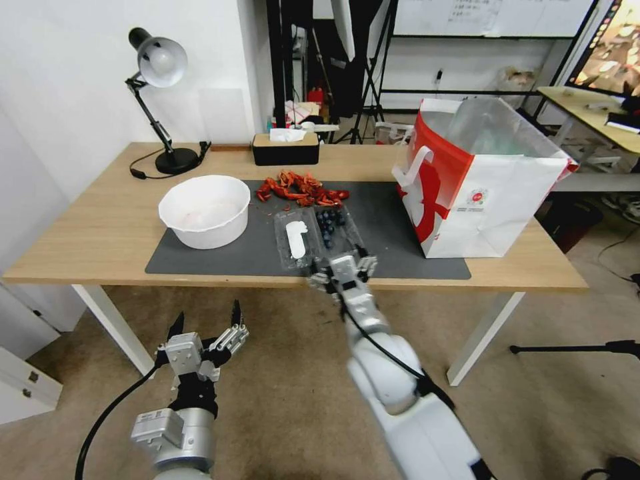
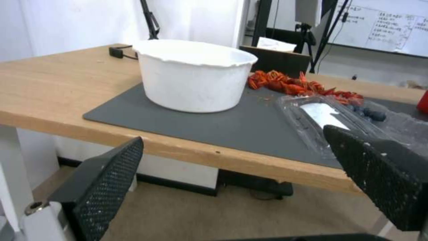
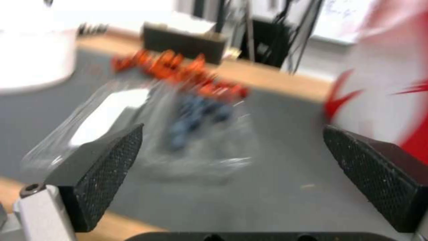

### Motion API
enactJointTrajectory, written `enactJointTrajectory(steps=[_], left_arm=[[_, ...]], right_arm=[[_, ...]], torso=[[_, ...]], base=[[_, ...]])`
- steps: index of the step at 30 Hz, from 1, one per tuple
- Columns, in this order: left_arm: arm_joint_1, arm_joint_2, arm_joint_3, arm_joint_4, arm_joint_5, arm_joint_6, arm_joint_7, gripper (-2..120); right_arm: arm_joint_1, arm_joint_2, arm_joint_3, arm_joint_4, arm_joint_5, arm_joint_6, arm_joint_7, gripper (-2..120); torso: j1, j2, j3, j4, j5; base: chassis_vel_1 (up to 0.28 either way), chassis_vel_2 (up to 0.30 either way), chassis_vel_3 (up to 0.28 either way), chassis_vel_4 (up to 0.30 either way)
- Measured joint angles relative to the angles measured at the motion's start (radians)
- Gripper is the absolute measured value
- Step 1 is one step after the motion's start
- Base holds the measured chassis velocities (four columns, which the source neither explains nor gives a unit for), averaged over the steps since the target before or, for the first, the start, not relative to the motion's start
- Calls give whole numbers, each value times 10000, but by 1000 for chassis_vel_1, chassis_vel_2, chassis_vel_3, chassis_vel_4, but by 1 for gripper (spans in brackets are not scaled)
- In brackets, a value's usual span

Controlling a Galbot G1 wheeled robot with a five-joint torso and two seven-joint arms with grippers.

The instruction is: Close the takeout container lid, then place the container into the takeout bag.

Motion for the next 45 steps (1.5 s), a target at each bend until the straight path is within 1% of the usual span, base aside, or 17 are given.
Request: enactJointTrajectory(steps=[2, 3, 6, 7, 9, 13, 14, 17, 21, 26, 36, 39, 40, 41, 43, 44, 45], left_arm=[[-43, 33, -1, 0, -27, 0, 23, 100], [-43, 33, -1, 0, -27, 0, 23, 100], [-122, 112, 27, 65, -94, 12, 121, 100], [-122, 112, 27, 65, -94, 12, 121, 100], [-145, 148, 49, 92, -127, 21, 175, 100], [-174, 199, 122, 166, -163, 24, 255, 100], [-174, 199, 122, 166, -163, 24, 255, 100], [-205, 239, 191, 256, -212, 20, 353, 100], [-221, 307, 238, 325, -256, 16, 418, 100], [-238, 417, 253, 416, -338, 11, 472, 100], [-337, 613, 300, 553, -807, 12, 534, 100], [-461, 779, 485, 292, -1915, 207, 545, 100], [-461, 779, 485, 292, -1915, 207, 545, 100], [-630, 902, 595, 84, -2939, 389, 457, 100], [-892, 1016, 688, -70, -3890, 529, 350, 100], [-892, 1016, 688, -70, -3890, 529, 350, 100], [-1080, 1080, 743, -137, -4493, 637, 233, 100]], right_arm=[[-341, -265, 480, 275, 487, 622, 2, 100], [-341, -265, 480, 275, 487, 622, 2, 100], [-1025, -745, 1474, 787, 1643, 2057, 34, 100], [-1025, -745, 1474, 787, 1643, 2057, 34, 100], [-1386, -821, 1857, 890, 1941, 2835, 16, 100], [-2200, -722, 2443, 953, 2090, 4048, -197, 100], [-2200, -722, 2443, 953, 2090, 4048, -197, 100], [-3137, -474, 2818, 717, 1971, 5071, -477, 100], [-3838, -227, 2907, 405, 1736, 5736, -733, 100], [-4084, 39, 2849, 244, 1466, 5969, -837, 100], [-4172, 71, 2762, 166, 1271, 5843, -896, 100], [-4251, 22, 2765, 166, 1206, 5816, -933, 100], [-4251, 22, 2765, 166, 1206, 5816, -933, 100], [-4272, -43, 2760, 166, 1178, 5807, -1003, 100], [-4284, -92, 2740, 165, 1168, 5790, -1038, 100], [-4284, -92, 2740, 165, 1168, 5790, -1038, 100], [-4267, -133, 2726, 158, 1168, 5771, -1044, 100]], torso=[[0, 0, 0, 0, -1], [0, 0, 0, 0, -1], [0, 0, 0, 3, -1], [0, 0, 0, 3, -1], [1, 0, 0, 3, 0], [0, 0, -1, 2, -1], [0, 0, -1, 2, -1], [0, 0, -1, 1, -2], [0, 0, -1, 1, -1], [0, 1, -1, 3, -2], [1, 1, -1, 4, -3], [1, 1, -1, 2, -2], [1, 1, -1, 2, -2], [1, 0, 0, 3, -3], [0, 0, 0, 4, -1], [0, 0, 0, 4, -1], [1, 0, -1, 0, -4]], base=[[0, 0, 0, 0], [0, 0, 0, 0], [0, 0, 0, 0], [0, 0, 0, 0], [0, 0, 0, 0], [0, 0, 0, 0], [0, 0, 0, 0], [0, 0, 0, 0], [0, 0, 0, 0], [0, 0, 0, 0], [0, 0, 0, 0], [0, 0, 0, 0], [0, 0, 0, 0], [0, 0, 0, 0], [0, 0, 0, 0], [0, 0, 0, 0], [0, 0, 0, 0]])
